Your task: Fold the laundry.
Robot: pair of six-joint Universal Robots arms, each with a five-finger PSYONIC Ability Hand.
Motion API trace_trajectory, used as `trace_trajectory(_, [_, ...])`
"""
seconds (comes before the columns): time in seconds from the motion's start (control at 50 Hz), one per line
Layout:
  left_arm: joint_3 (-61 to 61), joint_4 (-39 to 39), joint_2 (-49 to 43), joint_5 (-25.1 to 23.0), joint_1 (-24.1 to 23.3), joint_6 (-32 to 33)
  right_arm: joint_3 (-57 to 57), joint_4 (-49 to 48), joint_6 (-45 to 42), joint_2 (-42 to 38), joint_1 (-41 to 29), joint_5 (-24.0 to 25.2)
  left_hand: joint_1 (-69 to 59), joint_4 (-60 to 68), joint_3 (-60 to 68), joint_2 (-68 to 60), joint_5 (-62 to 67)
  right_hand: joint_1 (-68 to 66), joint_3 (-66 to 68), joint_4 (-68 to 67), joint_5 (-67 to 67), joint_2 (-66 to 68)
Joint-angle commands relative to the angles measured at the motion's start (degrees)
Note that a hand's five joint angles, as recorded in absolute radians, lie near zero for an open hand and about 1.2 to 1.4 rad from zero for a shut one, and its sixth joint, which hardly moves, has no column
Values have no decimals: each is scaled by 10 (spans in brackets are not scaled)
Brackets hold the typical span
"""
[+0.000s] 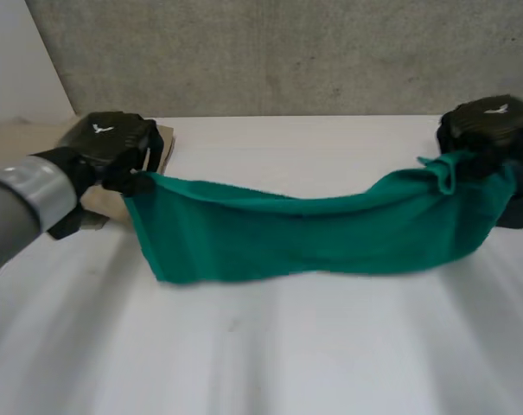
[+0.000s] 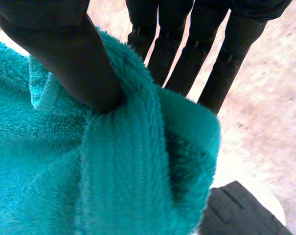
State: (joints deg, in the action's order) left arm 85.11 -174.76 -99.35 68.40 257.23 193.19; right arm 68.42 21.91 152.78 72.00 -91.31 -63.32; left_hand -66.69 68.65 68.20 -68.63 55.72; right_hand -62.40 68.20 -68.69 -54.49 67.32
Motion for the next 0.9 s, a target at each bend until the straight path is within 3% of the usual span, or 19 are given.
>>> trace_trajectory(0.02, [-173, -66, -140, 67, -16, 25, -69, -181, 100, -92, -64, -112, -133, 113, 118, -114, 143, -176, 118, -113, -155, 127])
trace_trajectory(0.1, [-280, -149, -153, 75, -23, 1, -73, -402, 238, -86, -70, -153, -133, 113, 118, -114, 143, -176, 118, -113, -155, 127])
trace_trajectory(0.18, [-299, -248, -139, 83, -29, -44, -44, -573, 325, -71, -70, -174, -133, 113, 118, -114, 143, -176, 118, -113, -155, 127])
trace_trajectory(0.24, [-282, -275, -131, 84, -31, -66, -25, -648, 354, -67, -69, -175, -133, 113, 118, -114, 143, -176, 118, -113, -155, 127])
trace_trajectory(0.32, [-226, -255, -114, 84, -28, -67, -24, -616, 354, -78, -60, -156, -133, 113, 118, -114, 143, -176, 118, -113, -155, 127])
trace_trajectory(0.44, [-107, -240, -88, 82, -26, -62, -32, -454, 338, -114, -34, -94, -133, 113, 118, -114, 143, -176, 118, -113, -155, 127])
trace_trajectory(0.54, [19, -244, -90, 55, -31, -61, -5, -309, 230, -165, -14, -20, -133, 113, 118, -114, 143, -176, 118, -113, -155, 127])
trace_trajectory(0.68, [110, -255, -122, 35, -40, -39, 55, -223, 50, -212, -5, -2, -133, 113, 118, -114, 143, -176, 118, -113, -155, 127])
trace_trajectory(0.78, [138, -262, -117, 32, -36, -19, 94, -233, 17, -196, 6, -2, -133, 113, 118, -114, 143, 200, -258, 263, 221, -249])
trace_trajectory(0.86, [146, -262, -96, 31, -30, -21, 120, -255, -7, -152, 16, 8, -133, 113, 118, -114, 143, 340, -398, 403, 361, -389])
trace_trajectory(0.9, [151, -262, -87, 31, -29, -23, 130, -260, -26, -136, 18, 15, -133, 113, 118, -114, 143, 346, -404, 409, 367, -395])
